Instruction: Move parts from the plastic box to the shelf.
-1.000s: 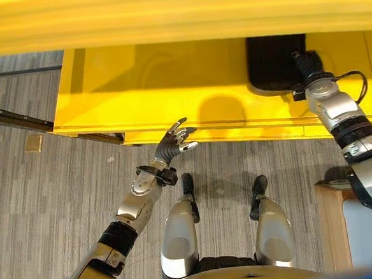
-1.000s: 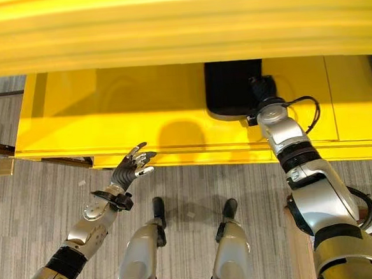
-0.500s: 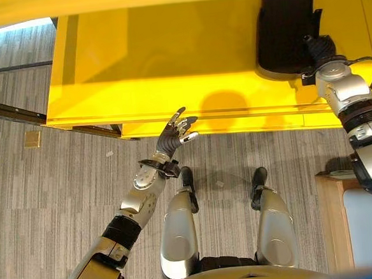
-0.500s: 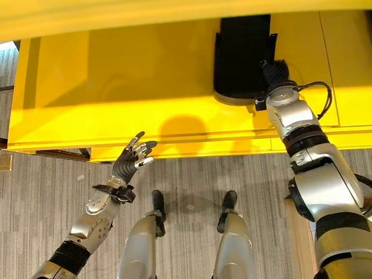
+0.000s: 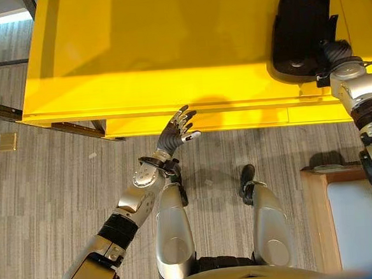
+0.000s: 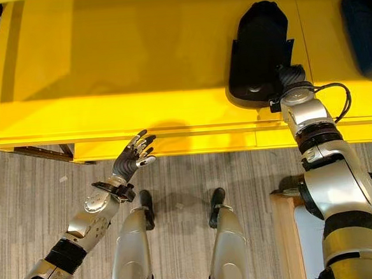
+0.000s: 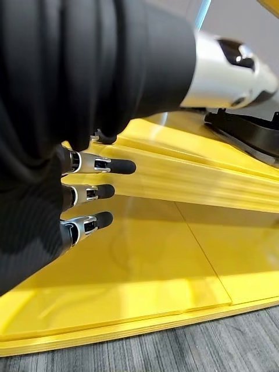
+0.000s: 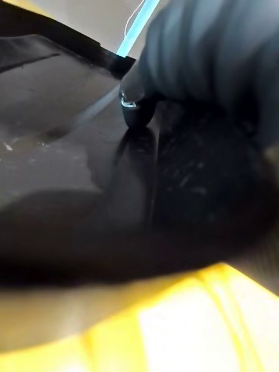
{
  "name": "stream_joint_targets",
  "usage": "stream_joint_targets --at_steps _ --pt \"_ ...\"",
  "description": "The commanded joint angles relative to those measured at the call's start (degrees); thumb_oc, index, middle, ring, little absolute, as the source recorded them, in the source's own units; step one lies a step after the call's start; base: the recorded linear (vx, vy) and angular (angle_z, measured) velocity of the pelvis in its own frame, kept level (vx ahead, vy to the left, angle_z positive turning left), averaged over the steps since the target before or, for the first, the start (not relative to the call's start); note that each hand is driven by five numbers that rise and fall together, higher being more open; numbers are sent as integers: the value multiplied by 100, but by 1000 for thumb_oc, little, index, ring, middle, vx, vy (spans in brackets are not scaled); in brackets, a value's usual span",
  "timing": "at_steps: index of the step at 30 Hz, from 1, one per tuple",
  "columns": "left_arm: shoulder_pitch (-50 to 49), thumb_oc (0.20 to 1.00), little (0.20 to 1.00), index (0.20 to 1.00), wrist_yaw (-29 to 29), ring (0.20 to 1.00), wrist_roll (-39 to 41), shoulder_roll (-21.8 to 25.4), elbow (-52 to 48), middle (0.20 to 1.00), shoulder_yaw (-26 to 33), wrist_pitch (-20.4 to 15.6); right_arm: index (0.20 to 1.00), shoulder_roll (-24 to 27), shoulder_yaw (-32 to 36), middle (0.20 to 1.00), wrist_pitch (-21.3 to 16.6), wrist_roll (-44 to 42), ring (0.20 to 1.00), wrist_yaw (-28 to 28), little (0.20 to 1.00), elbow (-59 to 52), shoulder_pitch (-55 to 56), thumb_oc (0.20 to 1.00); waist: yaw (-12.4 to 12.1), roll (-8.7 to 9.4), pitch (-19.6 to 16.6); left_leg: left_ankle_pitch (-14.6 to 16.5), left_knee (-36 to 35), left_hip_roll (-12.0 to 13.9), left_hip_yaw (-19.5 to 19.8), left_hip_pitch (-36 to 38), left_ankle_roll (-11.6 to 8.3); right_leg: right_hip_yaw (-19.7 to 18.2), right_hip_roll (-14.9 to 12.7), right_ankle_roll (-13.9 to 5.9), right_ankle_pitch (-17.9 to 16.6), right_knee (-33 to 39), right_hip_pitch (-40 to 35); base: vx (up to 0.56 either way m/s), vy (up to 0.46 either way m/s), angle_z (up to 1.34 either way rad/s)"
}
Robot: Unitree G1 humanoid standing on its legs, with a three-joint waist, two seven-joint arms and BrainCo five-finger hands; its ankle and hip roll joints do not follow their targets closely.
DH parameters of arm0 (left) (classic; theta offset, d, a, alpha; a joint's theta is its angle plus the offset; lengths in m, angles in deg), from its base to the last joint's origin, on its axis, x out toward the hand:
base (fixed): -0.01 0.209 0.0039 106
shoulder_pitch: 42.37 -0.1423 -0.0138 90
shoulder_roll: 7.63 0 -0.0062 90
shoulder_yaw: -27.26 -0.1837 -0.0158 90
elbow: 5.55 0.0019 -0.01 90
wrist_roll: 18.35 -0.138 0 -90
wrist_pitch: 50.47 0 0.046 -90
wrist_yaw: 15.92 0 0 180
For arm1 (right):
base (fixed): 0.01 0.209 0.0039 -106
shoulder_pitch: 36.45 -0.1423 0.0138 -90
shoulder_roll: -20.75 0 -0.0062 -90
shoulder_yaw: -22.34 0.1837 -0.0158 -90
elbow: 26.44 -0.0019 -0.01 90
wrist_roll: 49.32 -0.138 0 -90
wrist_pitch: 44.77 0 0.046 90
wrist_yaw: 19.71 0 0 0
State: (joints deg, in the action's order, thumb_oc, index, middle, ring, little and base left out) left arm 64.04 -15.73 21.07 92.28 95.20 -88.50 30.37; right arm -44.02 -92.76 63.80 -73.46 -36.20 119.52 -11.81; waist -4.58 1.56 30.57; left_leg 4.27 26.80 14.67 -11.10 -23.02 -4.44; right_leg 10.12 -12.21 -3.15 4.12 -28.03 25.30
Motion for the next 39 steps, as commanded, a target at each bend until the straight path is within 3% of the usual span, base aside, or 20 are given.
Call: stream_joint_targets --at_steps 1,6,12,14,28,39 --pt "-546 1000 1000 1000 156 1000 44 -46 9 1000 -522 472 200 474 -84 200 -287 -78 200 -126 200 -90 -649 200 1 1 -78 585 310 -67 -399 260 322 308 159 107 541 -472 -156 5 -39 0" --pt "-671 1000 1000 1000 265 1000 -24 243 -60 1000 -514 563 200 735 -466 200 -345 349 200 -7 200 205 -1056 200 -130 118 -78 536 381 43 -321 184 273 362 255 136 526 -469 -208 31 -150 0" --pt "-702 1000 1000 1000 296 1000 -16 312 -77 1000 -491 600 200 792 -601 200 -374 516 200 98 200 299 -1195 200 -158 126 -78 520 392 69 -291 161 251 388 271 143 529 -462 -225 18 -52 0" --pt "-811 1000 1000 1000 503 1000 -88 540 -130 1000 -458 635 200 942 -1099 200 -394 928 200 -54 200 438 -1679 200 -305 137 -78 426 388 100 -165 21 199 446 309 174 547 -514 -170 115 -263 0" --pt "-905 1000 1000 1000 814 1000 -17 689 -258 1000 -450 657 200 881 -1380 200 -567 1294 200 -349 200 511 -2121 200 -406 4 -78 319 412 113 37 -468 147 525 212 212 666 -820 308 42 -48 4" --pt "-979 1000 1000 1000 903 1000 -13 624 -249 1000 -412 682 200 802 -1348 200 -399 1195 200 -458 200 564 -2110 200 -412 -130 -78 297 392 56 115 -706 144 480 168 270 846 -1144 661 49 -28 4"
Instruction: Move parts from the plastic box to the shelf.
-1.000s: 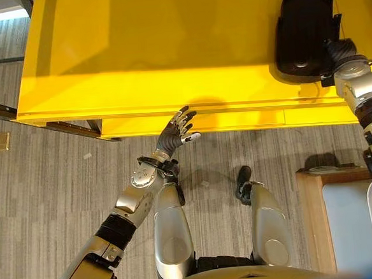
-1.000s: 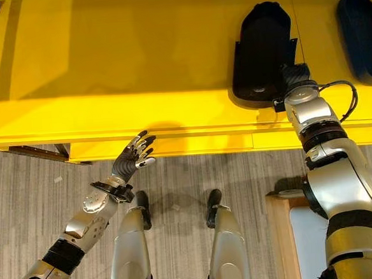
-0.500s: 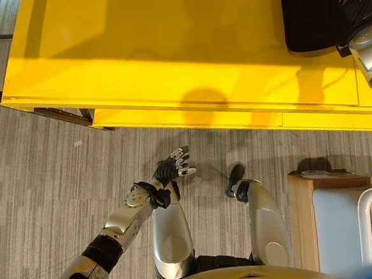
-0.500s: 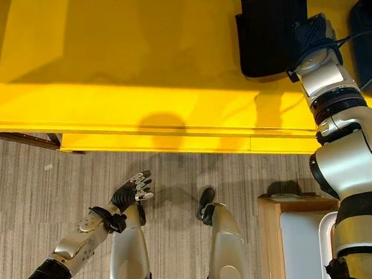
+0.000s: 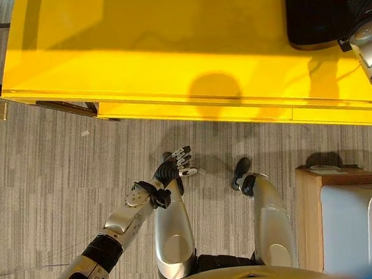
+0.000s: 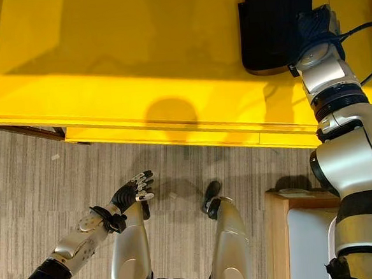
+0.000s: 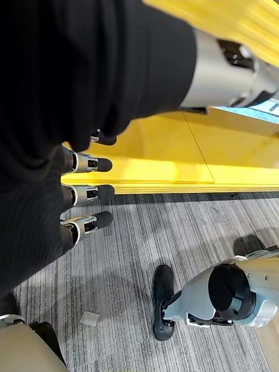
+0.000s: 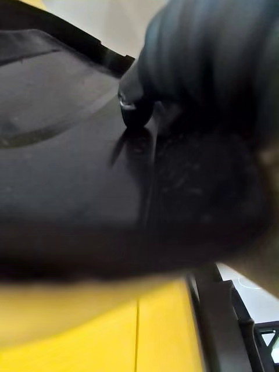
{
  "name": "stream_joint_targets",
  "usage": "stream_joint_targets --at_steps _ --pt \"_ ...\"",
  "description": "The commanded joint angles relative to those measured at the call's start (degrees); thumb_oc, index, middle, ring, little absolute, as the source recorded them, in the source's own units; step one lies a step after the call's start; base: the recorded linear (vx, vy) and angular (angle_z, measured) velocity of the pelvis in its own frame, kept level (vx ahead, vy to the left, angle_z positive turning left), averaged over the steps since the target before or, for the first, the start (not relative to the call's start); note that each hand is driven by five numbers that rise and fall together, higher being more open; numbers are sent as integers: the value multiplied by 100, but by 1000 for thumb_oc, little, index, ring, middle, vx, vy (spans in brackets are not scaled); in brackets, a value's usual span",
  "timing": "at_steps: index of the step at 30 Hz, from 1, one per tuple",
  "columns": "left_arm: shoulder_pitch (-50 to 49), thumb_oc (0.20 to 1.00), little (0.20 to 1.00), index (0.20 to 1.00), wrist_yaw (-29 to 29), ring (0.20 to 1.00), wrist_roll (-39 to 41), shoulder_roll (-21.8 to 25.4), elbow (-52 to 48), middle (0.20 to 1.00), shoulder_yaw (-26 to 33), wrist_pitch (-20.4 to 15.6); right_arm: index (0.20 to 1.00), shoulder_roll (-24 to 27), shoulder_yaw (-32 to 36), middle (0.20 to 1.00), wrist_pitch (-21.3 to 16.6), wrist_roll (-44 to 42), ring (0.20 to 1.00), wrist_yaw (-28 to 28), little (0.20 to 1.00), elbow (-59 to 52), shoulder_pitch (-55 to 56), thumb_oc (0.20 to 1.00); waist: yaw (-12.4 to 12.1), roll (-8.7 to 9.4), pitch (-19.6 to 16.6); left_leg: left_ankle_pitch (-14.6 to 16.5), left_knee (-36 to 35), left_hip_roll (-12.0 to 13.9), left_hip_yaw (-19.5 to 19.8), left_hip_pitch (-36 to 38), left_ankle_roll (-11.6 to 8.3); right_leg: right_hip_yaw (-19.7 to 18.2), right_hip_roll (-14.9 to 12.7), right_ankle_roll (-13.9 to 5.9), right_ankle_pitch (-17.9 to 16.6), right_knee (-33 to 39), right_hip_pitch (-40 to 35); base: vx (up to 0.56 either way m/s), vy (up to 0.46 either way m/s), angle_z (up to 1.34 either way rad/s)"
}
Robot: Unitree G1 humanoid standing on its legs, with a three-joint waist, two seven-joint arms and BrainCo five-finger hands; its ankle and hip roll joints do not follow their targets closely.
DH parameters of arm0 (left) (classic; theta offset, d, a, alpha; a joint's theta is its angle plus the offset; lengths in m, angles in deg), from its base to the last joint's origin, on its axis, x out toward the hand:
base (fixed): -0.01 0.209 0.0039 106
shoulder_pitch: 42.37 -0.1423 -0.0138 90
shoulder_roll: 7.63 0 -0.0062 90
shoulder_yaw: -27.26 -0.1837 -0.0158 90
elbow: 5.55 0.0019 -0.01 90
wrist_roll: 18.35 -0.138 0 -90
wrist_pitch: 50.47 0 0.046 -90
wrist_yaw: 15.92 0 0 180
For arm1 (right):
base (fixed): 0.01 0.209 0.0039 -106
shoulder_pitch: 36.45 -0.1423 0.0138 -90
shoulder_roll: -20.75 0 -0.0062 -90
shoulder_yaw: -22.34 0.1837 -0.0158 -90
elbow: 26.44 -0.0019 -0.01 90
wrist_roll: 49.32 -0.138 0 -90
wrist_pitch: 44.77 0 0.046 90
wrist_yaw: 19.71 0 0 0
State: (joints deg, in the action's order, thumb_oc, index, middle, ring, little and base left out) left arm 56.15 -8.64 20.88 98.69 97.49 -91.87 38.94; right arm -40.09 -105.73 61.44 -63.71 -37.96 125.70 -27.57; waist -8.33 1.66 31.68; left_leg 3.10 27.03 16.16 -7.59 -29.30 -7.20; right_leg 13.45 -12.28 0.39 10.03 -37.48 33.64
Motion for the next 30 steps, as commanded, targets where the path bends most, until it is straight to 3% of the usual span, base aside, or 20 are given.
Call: stream_joint_targets --at_steps 1,19,21,22,23,26,30 --pt "-188 1000 1000 1000 206 1000 -7 -21 -468 1000 -56 -164 200 401 -36 200 -177 224 200 -284 200 -33 -522 200 -36 -149 -188 425 392 -95 -225 -101 421 146 165 -77 281 -260 -134 45 -38 3" --pt "-433 1000 1000 1000 563 1000 -52 -103 -379 1000 169 -198 200 672 -45 200 58 1120 200 -21 200 79 -327 200 25 -290 -188 179 289 -31 -226 -232 324 126 148 19 519 -658 234 29 -29 3" --pt "-459 1000 1000 1000 595 1000 -27 -93 -372 1000 196 -216 495 690 -84 495 142 1309 495 75 495 113 -309 495 34 -305 -188 167 276 -24 -229 -236 322 117 150 22 521 -670 261 0 0 0" --pt "-462 1000 1000 1000 601 1000 -31 -105 -349 1000 199 -228 840 691 -111 840 178 1385 840 -5 840 118 -296 840 38 -312 -188 153 278 -18 -229 -248 318 111 150 26 520 -677 277 0 0 0" --pt "-457 1000 1000 1000 603 1000 -20 -98 -356 1000 207 -212 1000 700 -126 1000 231 1470 1000 13 1000 125 -296 1000 41 -315 -188 156 284 -20 -222 -255 318 108 150 26 525 -683 286 1 1 -3" --pt "-462 1000 1000 1000 686 1000 -60 -123 -328 1000 233 -193 1000 744 -179 1000 249 1678 1000 29 1000 181 -280 1000 48 -322 -188 131 252 -11 -232 -261 311 105 145 22 515 -669 304 0 0 0" --pt "-526 1000 1000 1000 732 1000 -69 -147 -342 1000 188 -281 1000 866 -267 1000 459 2188 1000 -429 1000 240 -245 1000 75 -353 -188 97 166 -23 -259 -234 306 93 153 11 487 -599 301 0 0 0"
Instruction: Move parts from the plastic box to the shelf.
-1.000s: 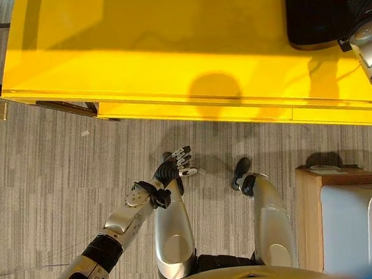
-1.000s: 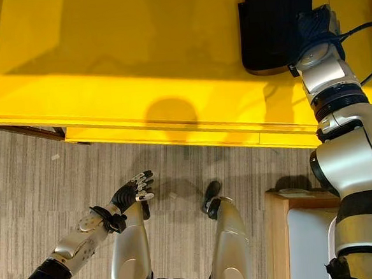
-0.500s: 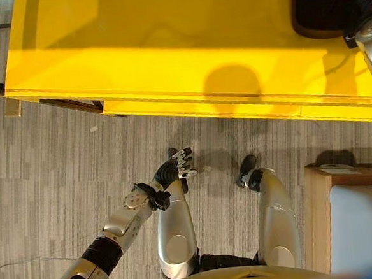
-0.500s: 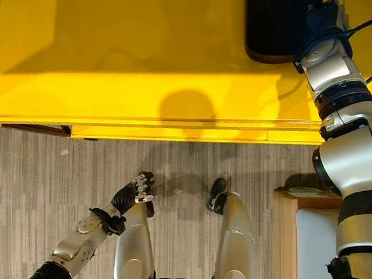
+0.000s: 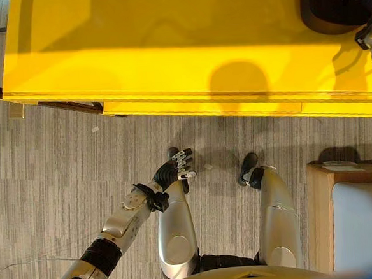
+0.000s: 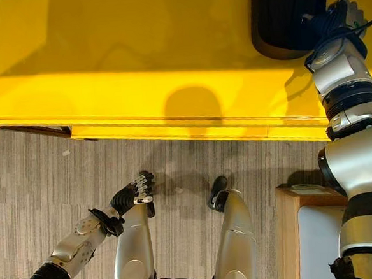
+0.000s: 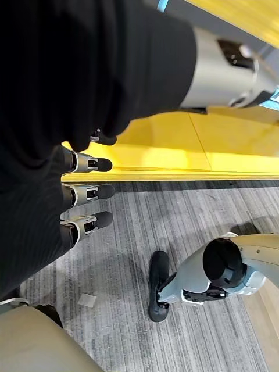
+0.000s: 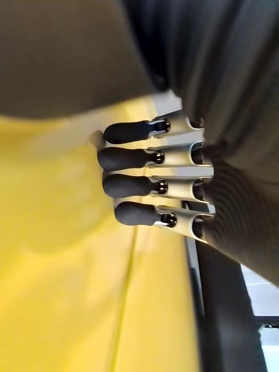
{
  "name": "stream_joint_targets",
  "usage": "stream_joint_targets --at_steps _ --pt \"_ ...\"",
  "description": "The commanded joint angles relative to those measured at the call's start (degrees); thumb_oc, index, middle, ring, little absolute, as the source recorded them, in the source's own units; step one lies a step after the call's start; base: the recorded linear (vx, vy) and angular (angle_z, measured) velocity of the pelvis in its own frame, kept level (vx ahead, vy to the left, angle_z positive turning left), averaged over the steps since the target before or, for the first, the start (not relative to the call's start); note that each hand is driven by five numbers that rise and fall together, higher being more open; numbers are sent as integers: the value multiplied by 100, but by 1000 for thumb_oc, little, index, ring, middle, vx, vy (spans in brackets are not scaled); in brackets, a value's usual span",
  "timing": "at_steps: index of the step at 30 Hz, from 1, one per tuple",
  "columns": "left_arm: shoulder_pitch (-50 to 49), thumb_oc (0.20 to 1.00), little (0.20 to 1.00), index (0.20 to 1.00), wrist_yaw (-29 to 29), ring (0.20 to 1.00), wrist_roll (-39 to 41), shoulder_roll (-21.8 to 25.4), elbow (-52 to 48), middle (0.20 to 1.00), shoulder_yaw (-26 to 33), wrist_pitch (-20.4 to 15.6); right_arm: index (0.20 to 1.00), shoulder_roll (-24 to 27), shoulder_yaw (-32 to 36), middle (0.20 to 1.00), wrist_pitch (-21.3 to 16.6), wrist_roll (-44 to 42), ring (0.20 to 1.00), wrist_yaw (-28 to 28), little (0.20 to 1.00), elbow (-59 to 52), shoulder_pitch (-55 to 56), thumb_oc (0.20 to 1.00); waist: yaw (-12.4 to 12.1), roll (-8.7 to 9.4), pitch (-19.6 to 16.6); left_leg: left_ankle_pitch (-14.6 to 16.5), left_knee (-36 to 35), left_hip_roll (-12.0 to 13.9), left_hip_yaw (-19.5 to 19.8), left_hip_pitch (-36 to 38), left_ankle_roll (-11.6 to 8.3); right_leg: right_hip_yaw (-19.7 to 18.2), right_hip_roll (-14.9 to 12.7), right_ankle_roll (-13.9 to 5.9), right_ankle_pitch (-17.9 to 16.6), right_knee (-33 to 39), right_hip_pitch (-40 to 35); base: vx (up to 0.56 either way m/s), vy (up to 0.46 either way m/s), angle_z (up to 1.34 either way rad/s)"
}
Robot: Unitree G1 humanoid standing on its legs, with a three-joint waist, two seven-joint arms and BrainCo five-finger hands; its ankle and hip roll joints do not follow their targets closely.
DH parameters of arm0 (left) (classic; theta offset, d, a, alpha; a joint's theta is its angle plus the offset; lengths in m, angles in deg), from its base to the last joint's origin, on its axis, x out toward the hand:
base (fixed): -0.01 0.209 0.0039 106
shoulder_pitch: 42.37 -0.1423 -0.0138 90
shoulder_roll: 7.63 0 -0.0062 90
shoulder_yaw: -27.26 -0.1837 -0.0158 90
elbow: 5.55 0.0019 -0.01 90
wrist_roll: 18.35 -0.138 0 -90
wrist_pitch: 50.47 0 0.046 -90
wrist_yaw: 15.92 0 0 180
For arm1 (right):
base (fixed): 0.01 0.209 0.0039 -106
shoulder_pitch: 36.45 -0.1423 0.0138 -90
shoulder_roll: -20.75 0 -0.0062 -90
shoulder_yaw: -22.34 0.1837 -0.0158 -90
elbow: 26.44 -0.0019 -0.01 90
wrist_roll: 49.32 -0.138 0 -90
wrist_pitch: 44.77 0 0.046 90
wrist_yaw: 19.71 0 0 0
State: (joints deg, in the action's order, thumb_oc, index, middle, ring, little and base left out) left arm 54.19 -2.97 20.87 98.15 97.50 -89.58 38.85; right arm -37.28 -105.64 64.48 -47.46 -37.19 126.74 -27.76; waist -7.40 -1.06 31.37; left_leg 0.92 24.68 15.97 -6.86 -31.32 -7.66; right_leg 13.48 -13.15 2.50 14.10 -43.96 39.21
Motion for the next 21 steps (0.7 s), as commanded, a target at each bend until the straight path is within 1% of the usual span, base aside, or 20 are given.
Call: stream_joint_targets --at_steps 1,5,8,10,11,14,21 --pt "-335 1000 1000 1000 156 1000 -59 -96 -352 1000 -44 -283 1000 600 -254 1000 154 568 1000 -555 1000 126 -211 1000 -11 -84 -158 319 391 -9 -338 -21 353 86 239 -204 79 60 -263 0 0 0" --pt "-341 1000 1000 1000 192 1000 -39 -127 -331 1000 -31 -322 1000 604 -232 1000 200 943 1000 -742 1000 102 -132 1000 2 -112 -158 309 368 -11 -361 -10 353 76 227 -211 68 102 -269 -2 8 -1" --pt "-355 1000 1000 1000 228 1000 -16 -148 -291 1000 -22 -364 1000 635 -223 1000 203 992 1000 -782 1000 66 -125 1000 16 -129 -158 311 353 -26 -372 9 350 62 221 -214 65 126 -277 0 0 0" --pt "-355 1000 1000 1000 261 1000 -49 -155 -276 1000 -2 -365 1000 654 -232 1000 182 1244 1000 -728 1000 38 -103 1000 17 -130 -158 327 343 -34 -373 8 351 60 212 -221 61 135 -270 0 0 0" --pt "-379 1000 1000 1000 303 1000 -51 -181 -239 1000 1 -417 1000 682 -314 1000 151 1593 1000 -720 1000 -3 -75 1000 25 -137 -158 297 329 -39 -372 -1 344 51 220 -220 46 158 -256 -32 19 0" --pt "-391 1000 1000 1000 328 1000 -69 -207 -172 1000 25 -469 1000 718 -434 1000 46 2120 1000 -829 1000 -53 -48 1000 24 -133 -158 297 299 -42 -384 18 343 52 223 -227 28 198 -267 0 0 0" --pt "-403 1000 1000 1000 440 1000 -142 -244 -120 1000 87 -484 1000 722 -554 1000 -58 2188 1000 -885 1000 -256 -9 1000 21 -128 -158 301 299 -49 -385 8 345 49 219 -234 4 242 -266 0 0 0"
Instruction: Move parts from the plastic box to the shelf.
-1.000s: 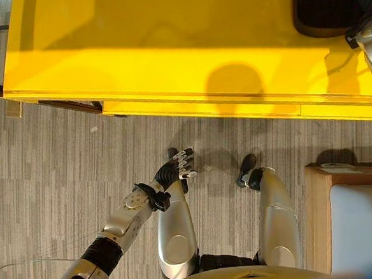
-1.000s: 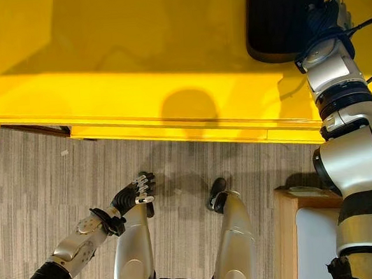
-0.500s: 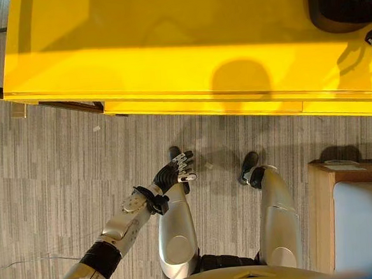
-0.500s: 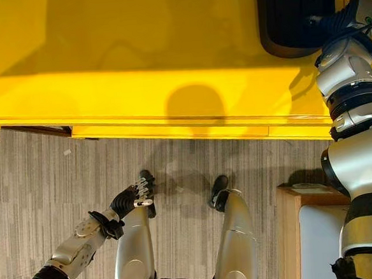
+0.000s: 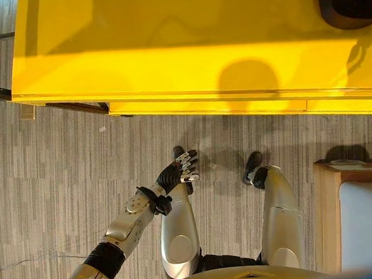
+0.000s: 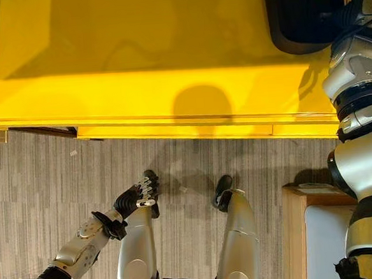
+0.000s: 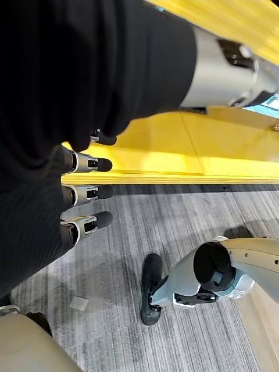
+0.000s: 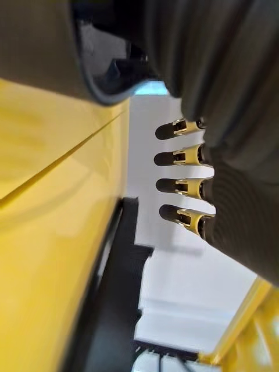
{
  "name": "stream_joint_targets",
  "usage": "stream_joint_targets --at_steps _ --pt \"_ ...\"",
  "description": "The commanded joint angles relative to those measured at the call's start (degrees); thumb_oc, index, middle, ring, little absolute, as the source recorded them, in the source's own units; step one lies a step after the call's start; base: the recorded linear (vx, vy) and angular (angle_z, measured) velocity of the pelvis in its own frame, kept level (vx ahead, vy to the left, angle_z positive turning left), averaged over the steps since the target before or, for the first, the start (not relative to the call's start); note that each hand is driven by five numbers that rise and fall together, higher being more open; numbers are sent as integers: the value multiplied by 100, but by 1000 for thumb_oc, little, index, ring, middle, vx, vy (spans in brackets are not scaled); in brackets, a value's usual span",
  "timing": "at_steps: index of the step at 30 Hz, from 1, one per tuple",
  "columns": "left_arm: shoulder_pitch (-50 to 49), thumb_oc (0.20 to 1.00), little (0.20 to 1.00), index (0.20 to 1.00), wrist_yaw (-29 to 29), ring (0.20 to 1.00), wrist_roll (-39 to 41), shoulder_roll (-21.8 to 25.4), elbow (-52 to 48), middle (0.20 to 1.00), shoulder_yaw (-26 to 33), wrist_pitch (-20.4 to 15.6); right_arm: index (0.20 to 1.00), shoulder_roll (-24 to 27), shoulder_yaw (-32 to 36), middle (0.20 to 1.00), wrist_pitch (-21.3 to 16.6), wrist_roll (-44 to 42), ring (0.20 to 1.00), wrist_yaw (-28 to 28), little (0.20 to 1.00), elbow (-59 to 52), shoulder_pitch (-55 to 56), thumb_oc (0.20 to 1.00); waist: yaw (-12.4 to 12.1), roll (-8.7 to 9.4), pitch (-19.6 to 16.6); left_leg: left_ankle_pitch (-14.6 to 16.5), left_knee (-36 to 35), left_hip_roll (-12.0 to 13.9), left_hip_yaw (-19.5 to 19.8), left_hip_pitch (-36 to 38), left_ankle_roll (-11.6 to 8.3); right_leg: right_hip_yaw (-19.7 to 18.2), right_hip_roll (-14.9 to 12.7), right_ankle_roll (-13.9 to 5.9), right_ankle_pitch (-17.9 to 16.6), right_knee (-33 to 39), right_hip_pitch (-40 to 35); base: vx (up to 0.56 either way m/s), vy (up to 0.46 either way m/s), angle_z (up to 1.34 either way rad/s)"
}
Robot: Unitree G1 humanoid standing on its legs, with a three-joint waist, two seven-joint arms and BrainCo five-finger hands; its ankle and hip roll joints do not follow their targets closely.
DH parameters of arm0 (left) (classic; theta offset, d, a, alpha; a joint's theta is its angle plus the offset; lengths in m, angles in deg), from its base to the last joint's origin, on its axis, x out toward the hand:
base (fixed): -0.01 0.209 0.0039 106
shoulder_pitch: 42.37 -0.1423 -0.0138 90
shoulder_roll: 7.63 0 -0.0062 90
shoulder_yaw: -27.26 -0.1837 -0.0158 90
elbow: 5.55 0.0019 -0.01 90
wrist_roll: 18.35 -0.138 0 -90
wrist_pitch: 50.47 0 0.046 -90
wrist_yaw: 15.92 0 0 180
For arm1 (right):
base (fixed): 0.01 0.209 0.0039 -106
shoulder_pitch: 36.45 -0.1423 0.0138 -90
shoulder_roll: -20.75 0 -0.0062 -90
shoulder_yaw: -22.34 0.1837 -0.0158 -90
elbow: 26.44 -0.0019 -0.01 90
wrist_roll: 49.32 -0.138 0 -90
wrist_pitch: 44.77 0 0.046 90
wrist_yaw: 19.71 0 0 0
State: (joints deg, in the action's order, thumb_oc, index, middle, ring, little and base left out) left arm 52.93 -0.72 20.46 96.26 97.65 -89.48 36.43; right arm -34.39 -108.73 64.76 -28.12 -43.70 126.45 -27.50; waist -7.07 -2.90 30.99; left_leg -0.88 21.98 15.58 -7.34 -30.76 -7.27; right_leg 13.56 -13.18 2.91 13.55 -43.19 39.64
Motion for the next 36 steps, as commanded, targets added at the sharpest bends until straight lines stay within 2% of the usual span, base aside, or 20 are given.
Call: stream_joint_targets --at_steps 1,6,12,15,17,24,27,30,36 --pt "-287 1000 1000 1000 222 1000 -101 -54 -130 1000 81 -256 1000 432 -256 1000 -101 251 1000 -248 1000 -242 -37 1000 -13 57 -120 487 573 -8 -336 -48 305 39 221 -276 61 166 -311 0 0 0" --pt "-280 1000 1000 1000 276 1000 -86 -131 -26 1000 92 -347 1000 366 -165 1000 -220 704 1000 -832 1000 -543 100 1000 17 36 -120 511 561 -36 -361 -2 319 -1 231 -292 33 231 -331 -4 44 -1" --pt "-294 1000 1000 1000 250 1000 -19 -207 -15 1000 76 -414 1000 370 249 1000 -725 828 1000 -1747 1000 -1200 428 1000 84 15 -120 541 530 -87 -379 45 336 -60 256 -324 10 324 -361 -12 50 -1" --pt "-302 1000 1000 1000 209 1000 -22 -249 -9 1000 65 -448 1000 371 438 1000 -819 894 1000 -2047 1000 -1463 608 1000 107 8 -120 578 517 -105 -395 75 352 -86 257 -338 -2 366 -387 -3 22 0" --pt "-308 1000 1000 1000 197 1000 -8 -263 -10 1000 79 -449 1000 375 554 1000 -857 837 1000 -2131 1000 -1608 700 1000 122 8 -120 585 522 -106 -401 88 353 -97 254 -344 -2 370 -395 -1 32 -5" --pt "-291 1000 1000 1000 186 1000 -9 -381 89 1000 108 -521 1000 258 1183 1000 -1355 442 1000 -2455 1000 -2273 1207 1000 216 9 -120 635 478 -164 -432 209 361 -190 300 -378 -37 507 -501 -1 39 -5" --pt "-265 1000 1000 1000 110 1000 -11 -452 116 1000 129 -504 1000 232 1449 1000 -1291 422 1000 -2042 1000 -2727 1574 1000 304 32 -120 681 429 -201 -481 321 368 -271 345 -412 -86 638 -588 -1 55 -3" --pt "-289 1000 1000 1000 82 1000 -9 -512 148 1000 155 -558 1000 191 1560 1000 -1361 252 1000 -1925 1000 -2887 1833 1000 360 49 -120 691 400 -197 -515 378 368 -306 363 -418 -107 711 -641 -5 39 -6" --pt "-281 1000 1000 1000 40 1000 -29 -605 207 1000 181 -577 1000 40 2040 1000 -1766 -59 1000 -2183 1000 -3326 2346 1000 478 67 -120 716 329 -201 -617 586 391 -388 404 -444 -145 831 -789 12 36 -6"
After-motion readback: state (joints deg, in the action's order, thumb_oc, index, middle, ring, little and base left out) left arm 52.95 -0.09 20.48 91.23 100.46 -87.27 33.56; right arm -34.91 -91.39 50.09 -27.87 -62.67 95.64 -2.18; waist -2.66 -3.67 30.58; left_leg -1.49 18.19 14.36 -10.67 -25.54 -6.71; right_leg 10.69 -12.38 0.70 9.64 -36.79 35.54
